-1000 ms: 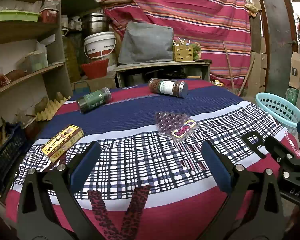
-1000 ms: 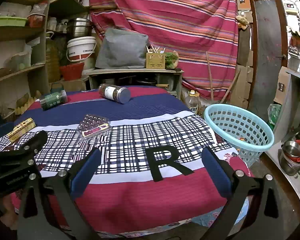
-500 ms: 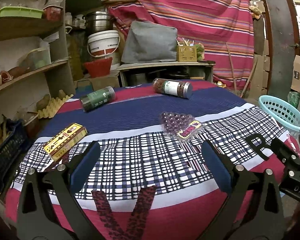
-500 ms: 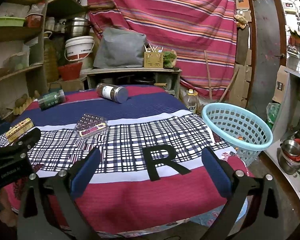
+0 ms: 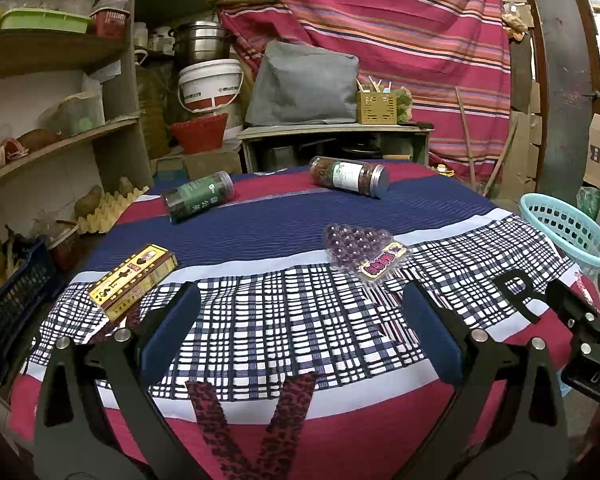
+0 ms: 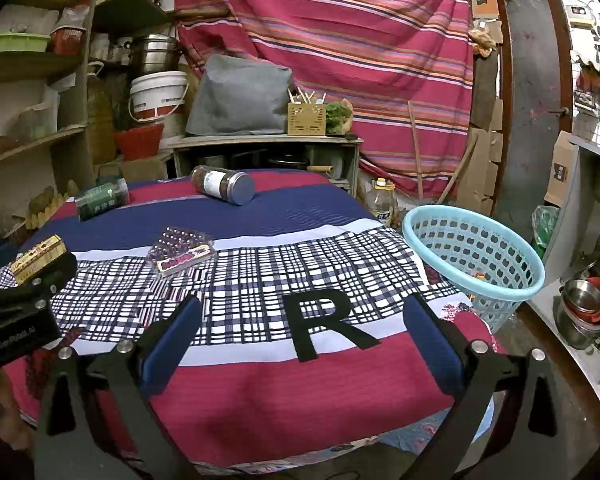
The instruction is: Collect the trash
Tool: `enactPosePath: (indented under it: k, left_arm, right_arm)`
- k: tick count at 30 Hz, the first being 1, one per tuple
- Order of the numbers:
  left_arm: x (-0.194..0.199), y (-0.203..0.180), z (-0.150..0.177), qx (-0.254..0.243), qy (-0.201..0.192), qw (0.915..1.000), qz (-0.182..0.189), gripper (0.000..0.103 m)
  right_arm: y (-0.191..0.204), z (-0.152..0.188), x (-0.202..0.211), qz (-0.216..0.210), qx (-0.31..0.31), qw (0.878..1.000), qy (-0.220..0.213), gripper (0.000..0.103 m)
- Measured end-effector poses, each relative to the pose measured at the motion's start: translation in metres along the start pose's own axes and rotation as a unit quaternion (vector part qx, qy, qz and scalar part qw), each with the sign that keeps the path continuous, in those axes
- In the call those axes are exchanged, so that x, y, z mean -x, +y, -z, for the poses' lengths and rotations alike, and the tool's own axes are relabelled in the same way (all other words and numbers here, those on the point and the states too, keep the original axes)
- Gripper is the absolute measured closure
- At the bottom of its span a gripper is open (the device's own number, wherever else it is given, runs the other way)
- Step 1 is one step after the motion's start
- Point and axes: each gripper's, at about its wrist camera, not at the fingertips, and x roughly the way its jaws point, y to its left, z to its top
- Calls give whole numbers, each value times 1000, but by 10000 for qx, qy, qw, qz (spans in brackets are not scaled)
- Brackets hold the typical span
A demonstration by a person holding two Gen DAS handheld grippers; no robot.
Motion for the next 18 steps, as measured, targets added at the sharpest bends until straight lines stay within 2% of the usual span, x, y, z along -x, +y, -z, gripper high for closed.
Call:
enactPosePath:
  k: [18]
  left_arm:
    - [-1, 1, 0, -3, 3, 10000, 6, 5]
  right_arm:
    - [-2, 0, 0, -4, -25, 10000, 23, 5]
